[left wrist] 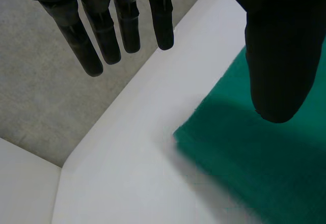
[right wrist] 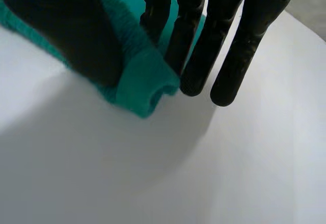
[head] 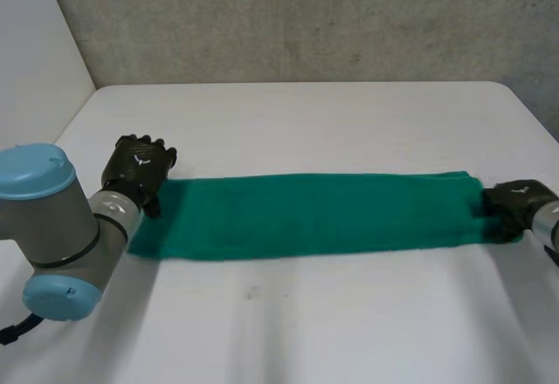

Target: Fold the towel.

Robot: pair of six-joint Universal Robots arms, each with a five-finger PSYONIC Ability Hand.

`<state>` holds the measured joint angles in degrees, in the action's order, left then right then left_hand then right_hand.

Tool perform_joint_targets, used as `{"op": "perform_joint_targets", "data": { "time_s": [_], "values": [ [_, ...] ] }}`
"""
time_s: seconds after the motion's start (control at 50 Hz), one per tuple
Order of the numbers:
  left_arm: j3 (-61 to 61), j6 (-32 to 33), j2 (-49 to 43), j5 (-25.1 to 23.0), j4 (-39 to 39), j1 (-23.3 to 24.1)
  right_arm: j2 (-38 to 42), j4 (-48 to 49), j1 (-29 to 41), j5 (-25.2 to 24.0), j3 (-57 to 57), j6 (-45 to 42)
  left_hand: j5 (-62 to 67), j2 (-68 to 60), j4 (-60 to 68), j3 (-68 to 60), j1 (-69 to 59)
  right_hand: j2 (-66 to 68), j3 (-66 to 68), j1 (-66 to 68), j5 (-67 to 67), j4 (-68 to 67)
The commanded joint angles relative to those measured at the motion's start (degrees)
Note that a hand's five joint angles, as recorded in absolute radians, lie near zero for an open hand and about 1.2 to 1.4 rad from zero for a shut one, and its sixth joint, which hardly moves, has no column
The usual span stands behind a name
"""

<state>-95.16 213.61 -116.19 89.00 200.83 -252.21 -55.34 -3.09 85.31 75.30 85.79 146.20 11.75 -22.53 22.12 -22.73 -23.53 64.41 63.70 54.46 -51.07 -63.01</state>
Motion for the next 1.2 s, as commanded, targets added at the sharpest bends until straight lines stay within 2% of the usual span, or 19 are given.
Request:
{"op": "perform_joint_targets", "data": {
  "time_s": [0.02, 0.08, 0.12, 0.2, 0.26, 0.28, 0.38, 0.44, 0.52, 0.56, 0.58, 0.62, 0.64, 0.76, 0.82, 0.92, 1.04, 1.08, 1.2],
  "values": [
    [-1.3, 0.0, 0.7, 0.2, -0.1, -0.1, 0.1, 3.6, -5.8, 10.5, -4.0, -5.2, 1.1, -0.3, 0.7, -0.1, 0.7, 15.6, 16.3, 25.5, -18.9, -17.0],
    [-1.9, 0.0, 1.1, 0.3, -0.1, -0.2, -2.0, 5.4, -6.8, 11.8, -3.9, -8.6, 1.1, -0.3, 0.7, -0.1, 0.7, 15.6, 16.3, 25.5, -18.9, -17.0],
    [-2.1, 0.0, 1.8, 0.3, -0.1, -0.2, -6.0, 6.0, -6.2, 12.8, -4.4, -15.2, 1.1, -0.3, 0.7, -0.1, 0.7, 15.6, 16.3, 25.5, -18.9, -17.0],
    [-3.1, 0.0, 3.3, 0.2, -0.1, -0.3, -7.9, 6.3, -2.1, 12.5, -5.2, -16.2, 1.1, -0.3, 0.7, -0.1, 0.7, 15.6, 16.3, 25.5, -18.9, -17.0],
    [-3.5, 0.0, 3.4, 0.2, -0.1, -0.2, -7.9, 6.1, 6.3, 12.2, -7.7, -15.0, 0.9, -0.1, 0.5, 0.1, 0.9, 15.6, 16.3, 25.5, -18.9, -17.0],
    [-3.5, 0.0, 3.5, 0.2, -0.1, -0.1, -7.9, 6.1, 6.4, 12.2, -7.7, -15.0, 0.9, -0.1, 0.5, 0.1, 0.9, 15.6, 16.3, 25.5, -18.9, -17.0],
    [-3.7, 0.0, 4.1, 0.4, -0.2, -0.1, -7.8, 7.1, 25.2, 10.7, -9.9, -14.3, 0.9, -0.1, 0.5, 0.1, 0.9, 15.6, 16.3, 25.5, -18.9, -17.0],
    [-4.1, -0.2, 4.9, 0.4, -0.3, 0.0, -6.5, 8.5, 34.5, 6.6, -10.1, -14.3, -0.1, 0.9, -0.5, 1.1, 1.9, 15.6, 16.3, 25.5, -18.9, -17.0],
    [-4.3, -1.2, 5.9, 0.4, -0.3, 0.4, -2.0, 10.0, 42.1, 0.2, -9.1, -14.4, -1.6, 2.4, -2.0, 2.6, 3.4, 15.6, 16.3, 25.5, -18.9, -17.0],
    [-4.2, -1.9, 6.0, 0.3, -0.3, 1.0, -0.8, 9.9, 43.3, -0.6, -9.0, -14.4, -1.9, 2.7, -2.3, 2.9, 3.7, 13.7, 14.4, 23.6, -17.0, -15.1],
    [-4.2, -2.5, 6.1, 0.3, -0.3, 1.8, 1.3, 9.7, 44.8, -1.6, -8.7, -14.4, -1.9, 2.7, -2.3, 2.9, 3.7, -8.8, -8.1, 1.1, 5.5, 7.4],
    [-4.2, -3.0, 6.1, 0.3, -0.2, 2.6, 3.6, 9.5, 45.9, -1.5, -8.4, -14.5, -1.9, 2.7, -2.3, 2.9, 3.7, -43.5, -42.8, -33.6, 40.2, 42.1],
    [-4.2, -3.2, 6.1, 0.2, -0.2, 2.9, 4.4, 9.4, 45.7, -0.6, -7.8, -14.2, -1.9, 2.7, -2.3, 2.9, 3.7, -54.4, -53.7, -44.5, 51.1, 53.0],
    [-3.2, -3.6, 5.7, 0.2, 0.1, 5.9, 2.0, 9.7, 43.5, 4.8, -4.8, -9.6, -1.9, 2.7, -2.3, 2.9, 3.7, -54.4, -53.7, -44.5, 51.1, 53.0],
    [-2.1, -3.6, 5.1, 0.1, 0.3, 7.6, -3.4, 9.1, 36.6, 6.7, -1.4, -2.4, -1.9, 2.7, -2.3, 2.9, 3.7, -54.4, -53.7, -44.5, 51.1, 53.0],
    [0.0, -3.6, 3.8, 0.2, 0.9, 10.1, -8.7, 8.8, 27.1, 2.8, 7.4, 5.7, -1.8, 2.6, -2.2, 2.8, 3.6, -54.4, -53.7, -44.5, 51.1, 53.0],
    [2.3, -4.4, 1.8, -0.2, 1.1, 14.0, -11.8, 9.7, 21.0, -2.2, 14.1, 5.8, 0.6, 0.2, 0.2, 0.4, 1.2, -54.4, -53.7, -44.5, 51.1, 53.0],
    [4.3, -6.8, -0.7, -0.3, 0.8, 17.0, -12.2, 9.8, 19.4, -2.6, 14.8, 5.8, 5.9, -5.1, 5.6, -4.9, -4.1, -54.4, -53.7, -44.5, 51.1, 53.0],
    [6.7, -9.3, -4.4, -0.3, -1.8, 19.3, -13.4, 9.8, 17.8, -2.6, 17.0, 6.2, 9.3, -8.5, 8.9, -8.3, -7.5, -54.4, -53.7, -44.5, 51.1, 53.0]
  ]
}}
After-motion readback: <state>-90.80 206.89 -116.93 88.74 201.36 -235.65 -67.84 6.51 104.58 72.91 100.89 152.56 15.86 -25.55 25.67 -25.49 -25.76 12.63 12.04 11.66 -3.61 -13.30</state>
